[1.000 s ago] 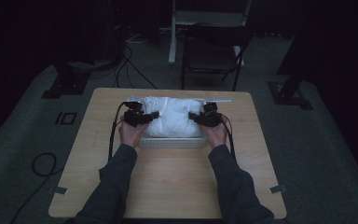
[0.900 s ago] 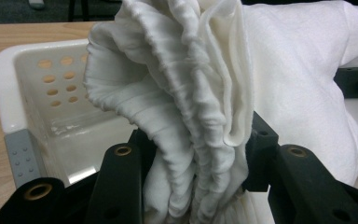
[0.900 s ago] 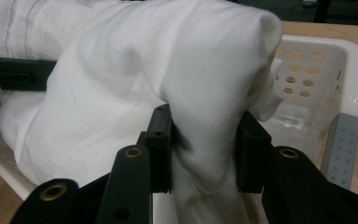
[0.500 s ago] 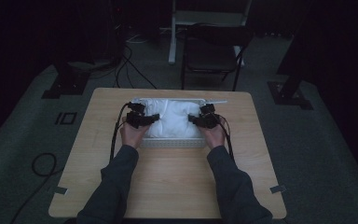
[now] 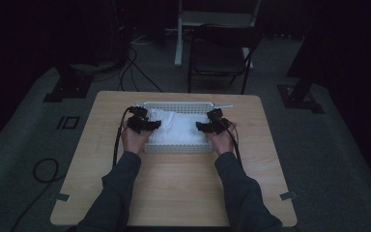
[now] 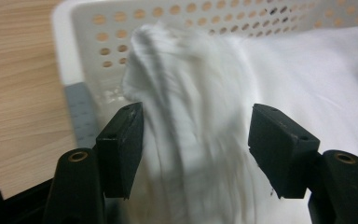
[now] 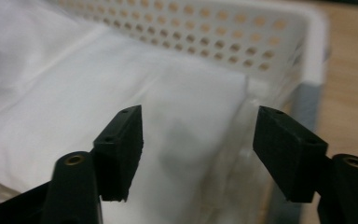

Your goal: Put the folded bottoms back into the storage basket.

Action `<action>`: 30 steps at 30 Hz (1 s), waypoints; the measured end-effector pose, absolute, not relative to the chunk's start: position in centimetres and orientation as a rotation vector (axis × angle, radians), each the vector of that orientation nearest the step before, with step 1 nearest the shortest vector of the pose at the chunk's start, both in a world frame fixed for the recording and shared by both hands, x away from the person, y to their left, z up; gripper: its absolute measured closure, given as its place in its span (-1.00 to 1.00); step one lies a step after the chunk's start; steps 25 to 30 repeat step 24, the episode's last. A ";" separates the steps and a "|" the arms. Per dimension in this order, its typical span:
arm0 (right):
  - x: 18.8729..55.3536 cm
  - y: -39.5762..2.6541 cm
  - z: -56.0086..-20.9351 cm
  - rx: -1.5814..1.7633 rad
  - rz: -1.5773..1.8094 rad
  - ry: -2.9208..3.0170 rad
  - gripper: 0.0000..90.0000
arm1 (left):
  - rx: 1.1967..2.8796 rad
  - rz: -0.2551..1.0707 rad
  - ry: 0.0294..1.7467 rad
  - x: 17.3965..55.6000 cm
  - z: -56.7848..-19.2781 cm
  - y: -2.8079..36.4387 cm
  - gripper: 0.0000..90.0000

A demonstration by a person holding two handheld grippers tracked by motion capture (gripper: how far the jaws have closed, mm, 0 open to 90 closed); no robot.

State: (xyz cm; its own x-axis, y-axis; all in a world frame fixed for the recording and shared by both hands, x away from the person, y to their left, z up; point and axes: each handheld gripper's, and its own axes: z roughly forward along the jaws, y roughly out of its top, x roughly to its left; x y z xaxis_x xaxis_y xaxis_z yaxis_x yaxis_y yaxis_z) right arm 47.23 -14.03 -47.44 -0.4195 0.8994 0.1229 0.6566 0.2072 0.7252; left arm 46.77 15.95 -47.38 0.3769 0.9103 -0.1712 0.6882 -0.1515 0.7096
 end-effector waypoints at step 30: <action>44.0 -16.7 -45.2 1.406 1.133 2.088 -0.22 | 1.783 0.466 1.259 41.7 -45.2 18.6 -0.17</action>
